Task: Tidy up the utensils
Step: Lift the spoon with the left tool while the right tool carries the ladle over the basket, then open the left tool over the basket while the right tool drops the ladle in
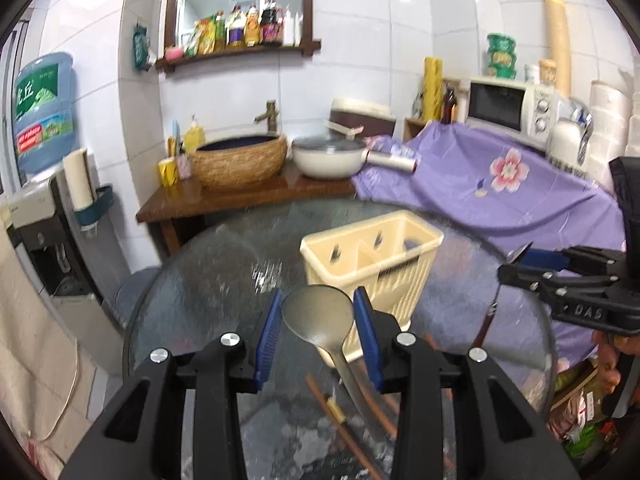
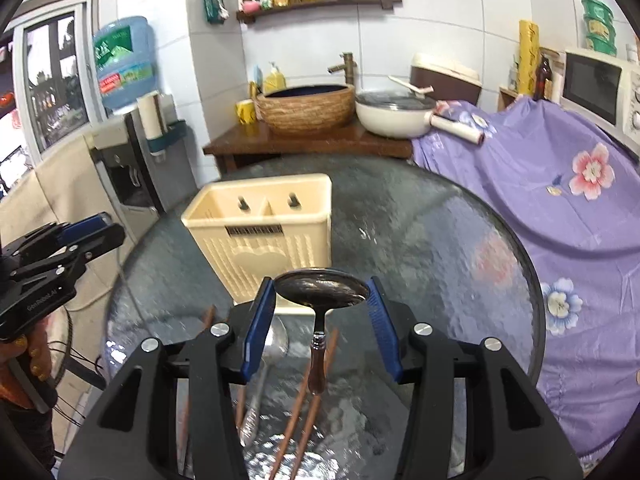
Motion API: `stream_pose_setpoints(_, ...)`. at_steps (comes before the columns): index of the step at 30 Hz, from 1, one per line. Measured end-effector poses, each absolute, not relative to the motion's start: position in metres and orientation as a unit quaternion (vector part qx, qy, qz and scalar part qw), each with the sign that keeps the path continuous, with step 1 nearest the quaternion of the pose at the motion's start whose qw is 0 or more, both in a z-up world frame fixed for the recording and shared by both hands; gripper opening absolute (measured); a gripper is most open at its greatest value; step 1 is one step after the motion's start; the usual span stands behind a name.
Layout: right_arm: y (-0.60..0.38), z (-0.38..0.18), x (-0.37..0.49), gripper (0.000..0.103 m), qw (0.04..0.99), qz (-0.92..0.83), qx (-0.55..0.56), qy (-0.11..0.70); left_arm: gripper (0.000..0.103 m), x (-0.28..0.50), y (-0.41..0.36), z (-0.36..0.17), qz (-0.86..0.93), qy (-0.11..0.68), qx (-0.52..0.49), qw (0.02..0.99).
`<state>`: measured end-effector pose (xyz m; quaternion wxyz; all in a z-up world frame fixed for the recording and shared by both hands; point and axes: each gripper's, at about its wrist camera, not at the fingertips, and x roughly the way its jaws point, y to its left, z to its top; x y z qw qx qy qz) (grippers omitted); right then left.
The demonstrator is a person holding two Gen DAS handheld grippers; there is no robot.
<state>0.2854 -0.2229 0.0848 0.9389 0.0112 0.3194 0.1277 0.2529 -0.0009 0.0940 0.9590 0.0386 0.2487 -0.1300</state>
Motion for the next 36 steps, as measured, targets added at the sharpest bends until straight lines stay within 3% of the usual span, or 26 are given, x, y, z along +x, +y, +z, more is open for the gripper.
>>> stream_pose_setpoints(9,-0.208,0.177,0.301,0.047,0.955,0.168,0.017,0.245,0.036,0.29,-0.006,0.177,-0.114,0.168,0.029,0.979)
stream_pose_setpoints(16,-0.193,0.219,0.346,0.047,0.965,0.16,0.037,0.206,0.036,0.335,-0.02,0.193,-0.075,0.15,0.027,0.985)
stream_pose_setpoints(36,-0.168,0.09,0.399,0.047,0.952,0.122,-0.006,0.28,0.036,0.37,-0.029,0.093,-0.079,0.23,0.031,0.969)
